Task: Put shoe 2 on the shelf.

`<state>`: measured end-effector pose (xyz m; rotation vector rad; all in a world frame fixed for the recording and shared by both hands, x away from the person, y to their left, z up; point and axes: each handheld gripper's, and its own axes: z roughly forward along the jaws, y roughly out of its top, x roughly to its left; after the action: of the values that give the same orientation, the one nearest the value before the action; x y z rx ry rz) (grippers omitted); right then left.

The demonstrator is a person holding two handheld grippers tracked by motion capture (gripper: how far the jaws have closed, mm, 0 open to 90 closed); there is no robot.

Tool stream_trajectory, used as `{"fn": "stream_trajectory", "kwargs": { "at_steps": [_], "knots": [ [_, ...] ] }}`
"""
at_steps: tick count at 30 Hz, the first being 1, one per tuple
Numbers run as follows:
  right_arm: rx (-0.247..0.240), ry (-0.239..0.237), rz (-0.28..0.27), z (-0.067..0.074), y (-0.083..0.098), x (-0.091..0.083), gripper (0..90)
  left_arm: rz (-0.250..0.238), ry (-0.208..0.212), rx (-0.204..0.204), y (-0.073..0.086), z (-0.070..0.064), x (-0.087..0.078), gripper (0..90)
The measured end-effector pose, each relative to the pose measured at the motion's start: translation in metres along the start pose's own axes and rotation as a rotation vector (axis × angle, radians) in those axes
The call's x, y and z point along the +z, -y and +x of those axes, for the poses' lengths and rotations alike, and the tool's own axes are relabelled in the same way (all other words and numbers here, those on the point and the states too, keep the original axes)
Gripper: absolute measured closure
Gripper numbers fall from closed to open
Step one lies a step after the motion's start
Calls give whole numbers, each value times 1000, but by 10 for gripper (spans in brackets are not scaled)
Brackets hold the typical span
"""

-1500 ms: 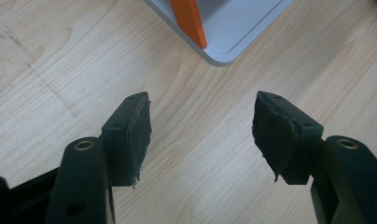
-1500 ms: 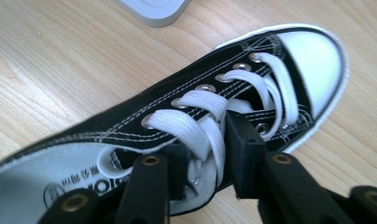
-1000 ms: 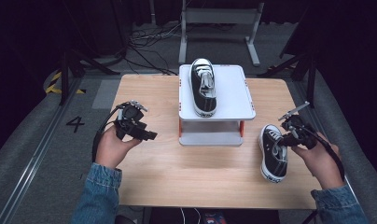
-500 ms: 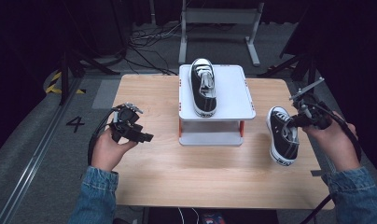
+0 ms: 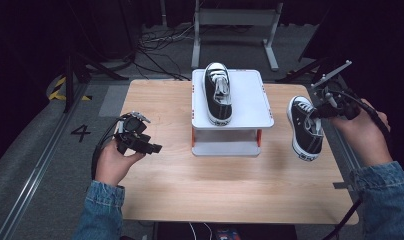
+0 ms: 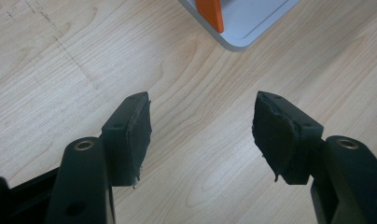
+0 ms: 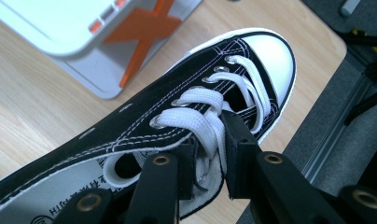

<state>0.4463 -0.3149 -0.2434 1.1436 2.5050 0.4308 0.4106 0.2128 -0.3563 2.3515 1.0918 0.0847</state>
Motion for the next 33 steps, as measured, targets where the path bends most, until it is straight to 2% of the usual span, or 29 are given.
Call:
{"fn": "stream_trajectory", "kwargs": {
  "at_steps": [6, 11, 15, 16, 19, 24, 33],
  "knots": [
    [-27, 25, -37, 1, -25, -15, 770, 3, -2, -17, 9, 1, -3, 379],
    [-73, 41, -58, 8, -53, -16, 770, -1, -10, -33, 19, 1, -8, 379],
    [-104, 43, -67, 17, -73, -11, 770, -8, -20, -49, 27, 2, -13, 379],
    [-104, 43, -67, 17, -73, -11, 770, -8, -20, -49, 27, 2, -13, 379],
    [-137, 46, -87, 27, -94, -1, 770, -8, -27, -66, 35, 2, -17, 379],
    [-165, 43, -98, 35, -109, 10, 770, -10, -30, -72, 40, 1, -19, 379],
    [-226, 100, -93, 53, -140, 30, 771, -12, -23, -70, 40, 3, -19, 379]
  ]
}}
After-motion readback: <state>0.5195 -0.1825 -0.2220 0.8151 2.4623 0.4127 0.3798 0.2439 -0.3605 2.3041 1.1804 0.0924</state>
